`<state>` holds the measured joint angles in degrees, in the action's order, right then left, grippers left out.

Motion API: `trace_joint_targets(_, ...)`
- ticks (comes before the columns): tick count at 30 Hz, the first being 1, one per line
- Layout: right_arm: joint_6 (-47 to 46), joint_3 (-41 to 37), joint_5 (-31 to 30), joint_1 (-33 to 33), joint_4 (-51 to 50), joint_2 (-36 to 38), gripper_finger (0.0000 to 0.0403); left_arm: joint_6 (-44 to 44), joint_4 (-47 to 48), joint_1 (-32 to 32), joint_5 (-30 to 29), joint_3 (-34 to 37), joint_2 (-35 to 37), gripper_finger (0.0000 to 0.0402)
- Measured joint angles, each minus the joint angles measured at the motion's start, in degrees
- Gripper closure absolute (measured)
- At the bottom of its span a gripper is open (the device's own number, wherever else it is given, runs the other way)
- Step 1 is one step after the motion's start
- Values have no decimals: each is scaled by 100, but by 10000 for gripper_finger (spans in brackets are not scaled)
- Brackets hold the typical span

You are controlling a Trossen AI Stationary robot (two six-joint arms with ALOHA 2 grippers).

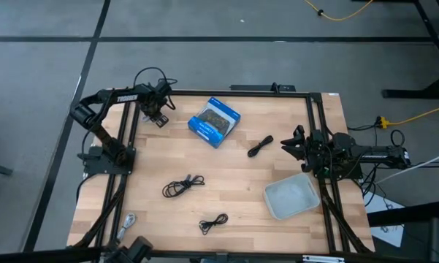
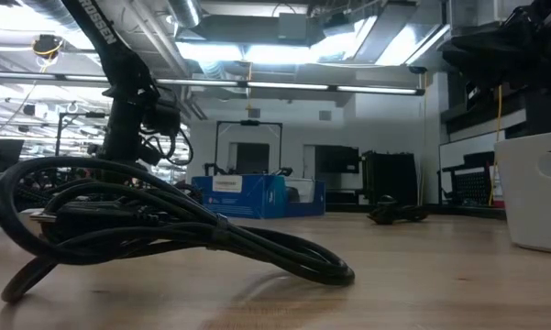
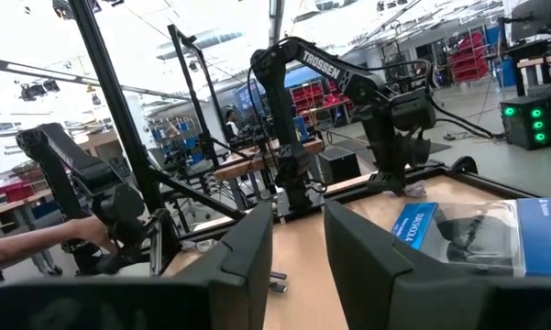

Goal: Pick and place USB-C Cables
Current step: Put the gray charger cable into the gray bin

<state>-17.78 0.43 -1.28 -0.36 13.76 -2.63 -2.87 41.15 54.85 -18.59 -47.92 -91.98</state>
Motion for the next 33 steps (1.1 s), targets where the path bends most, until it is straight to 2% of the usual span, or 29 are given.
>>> trace_joint_targets(6,-13,0,0,0,-171,0,297,386,-119,0,-291,0,0,277)
trace_joint_targets(13,-301,0,2,2,-284,0,297,391,-125,-47,9,1,-245,277)
trace_joint_targets(20,-355,0,322,4,-284,0,297,361,-167,-324,80,-7,-396,277)
trace_joint_targets(25,-461,0,337,4,-284,0,297,236,-92,-628,39,-7,-410,280)
trace_joint_targets(27,-461,0,337,4,-284,0,297,236,16,-770,83,-7,-413,293)
trace_joint_targets(31,-461,0,338,4,-285,0,297,363,158,-1125,102,-4,-371,367)
trace_joint_targets(33,-463,0,341,4,-284,0,297,430,188,-1315,159,-25,-277,382)
